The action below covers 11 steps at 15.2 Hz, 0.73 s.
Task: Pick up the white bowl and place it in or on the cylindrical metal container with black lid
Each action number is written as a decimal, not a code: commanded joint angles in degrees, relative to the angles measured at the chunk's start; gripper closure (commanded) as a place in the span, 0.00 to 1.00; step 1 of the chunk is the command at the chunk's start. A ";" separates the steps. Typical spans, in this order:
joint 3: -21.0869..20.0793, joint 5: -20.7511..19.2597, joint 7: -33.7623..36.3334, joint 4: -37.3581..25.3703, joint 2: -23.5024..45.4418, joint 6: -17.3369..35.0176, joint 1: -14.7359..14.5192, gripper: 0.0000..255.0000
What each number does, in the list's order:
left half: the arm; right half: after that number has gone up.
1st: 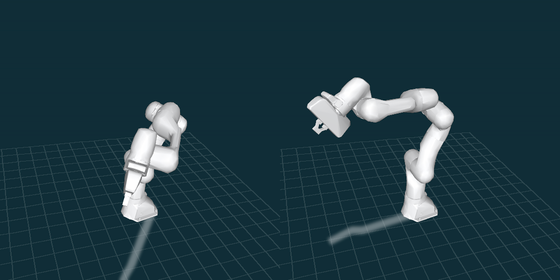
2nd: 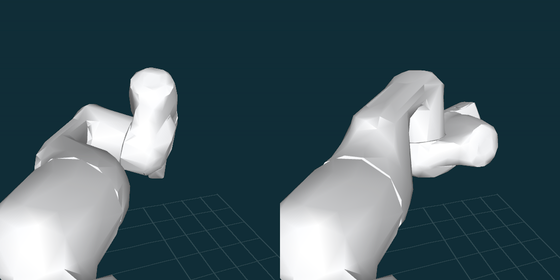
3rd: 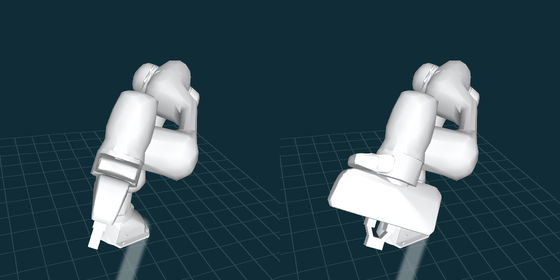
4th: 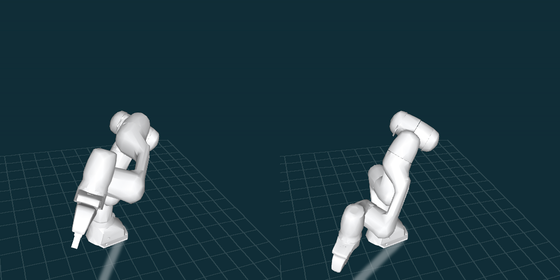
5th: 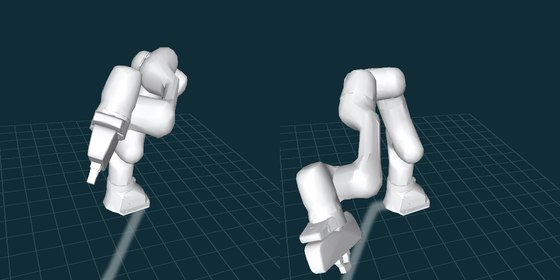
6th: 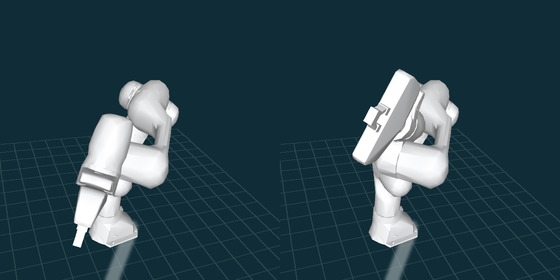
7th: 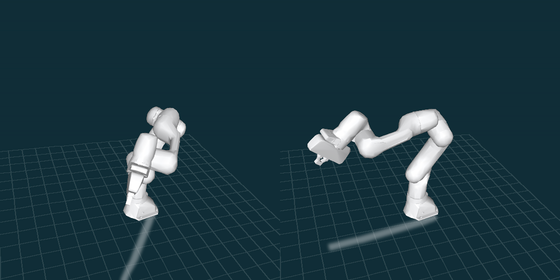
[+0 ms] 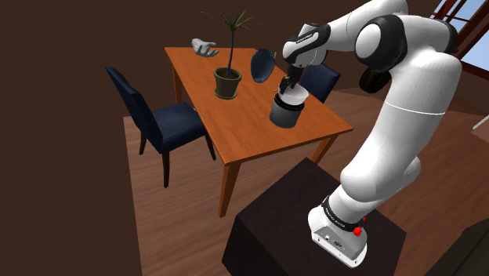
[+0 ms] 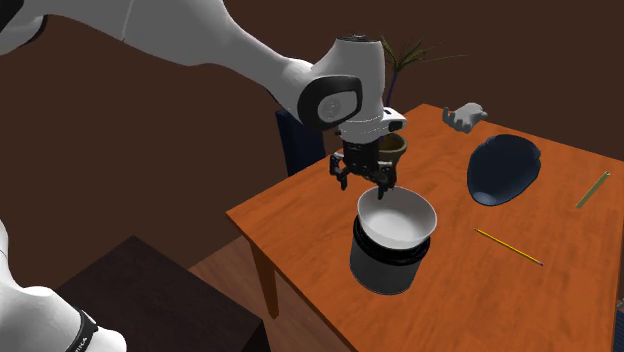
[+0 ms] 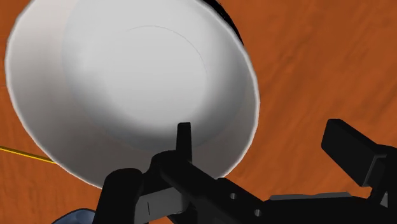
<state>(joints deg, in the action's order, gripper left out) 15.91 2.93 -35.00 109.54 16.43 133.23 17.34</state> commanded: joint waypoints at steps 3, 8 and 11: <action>0.39 -1.40 0.92 -1.30 -3.88 -5.05 -0.62 0.00; 0.39 -1.41 0.92 -1.30 -3.88 -5.05 -0.62 0.00; 0.39 -1.40 0.92 -1.29 -3.88 -5.04 -0.62 0.00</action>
